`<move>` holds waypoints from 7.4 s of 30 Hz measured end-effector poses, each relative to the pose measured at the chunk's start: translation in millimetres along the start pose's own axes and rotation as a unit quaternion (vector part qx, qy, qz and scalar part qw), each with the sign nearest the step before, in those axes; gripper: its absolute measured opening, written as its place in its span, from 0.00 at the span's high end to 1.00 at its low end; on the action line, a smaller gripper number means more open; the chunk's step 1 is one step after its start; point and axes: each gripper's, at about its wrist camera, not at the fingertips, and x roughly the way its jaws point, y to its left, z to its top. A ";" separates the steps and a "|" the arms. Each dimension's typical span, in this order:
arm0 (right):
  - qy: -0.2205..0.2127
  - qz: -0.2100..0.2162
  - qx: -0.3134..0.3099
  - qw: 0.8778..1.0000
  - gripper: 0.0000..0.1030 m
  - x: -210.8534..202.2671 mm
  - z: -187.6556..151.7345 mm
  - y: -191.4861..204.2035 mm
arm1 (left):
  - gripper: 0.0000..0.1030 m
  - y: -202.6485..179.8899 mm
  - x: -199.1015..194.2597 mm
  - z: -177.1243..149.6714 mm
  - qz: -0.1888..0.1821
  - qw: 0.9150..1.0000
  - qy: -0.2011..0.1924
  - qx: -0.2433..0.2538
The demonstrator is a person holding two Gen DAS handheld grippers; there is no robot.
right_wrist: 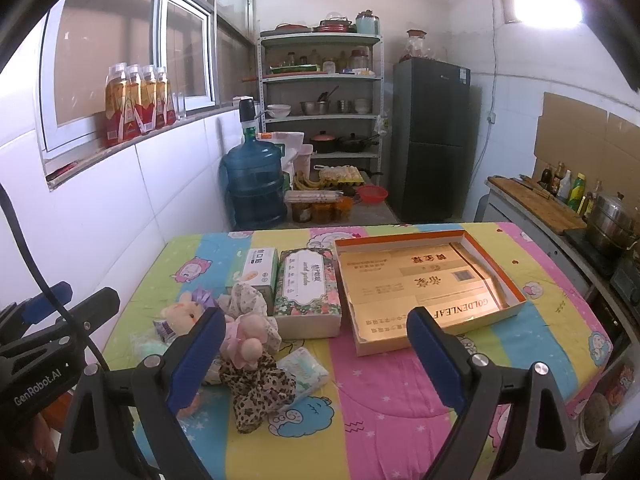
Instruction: Organize soft objects
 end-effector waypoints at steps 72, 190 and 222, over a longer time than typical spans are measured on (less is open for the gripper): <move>0.147 0.083 -0.069 0.983 0.23 101.4 -67.2 18.6 | 0.26 42.1 94.5 -68.2 -0.067 0.994 0.083 -0.039; 0.123 0.068 0.079 0.987 0.89 232.5 3.9 -312.6 | 0.53 -305.4 310.6 -1.0 -0.147 0.976 0.156 0.041; 0.118 0.031 0.115 0.986 0.53 210.2 -0.5 -320.3 | 0.29 -301.0 277.9 6.0 -0.159 0.978 0.118 0.058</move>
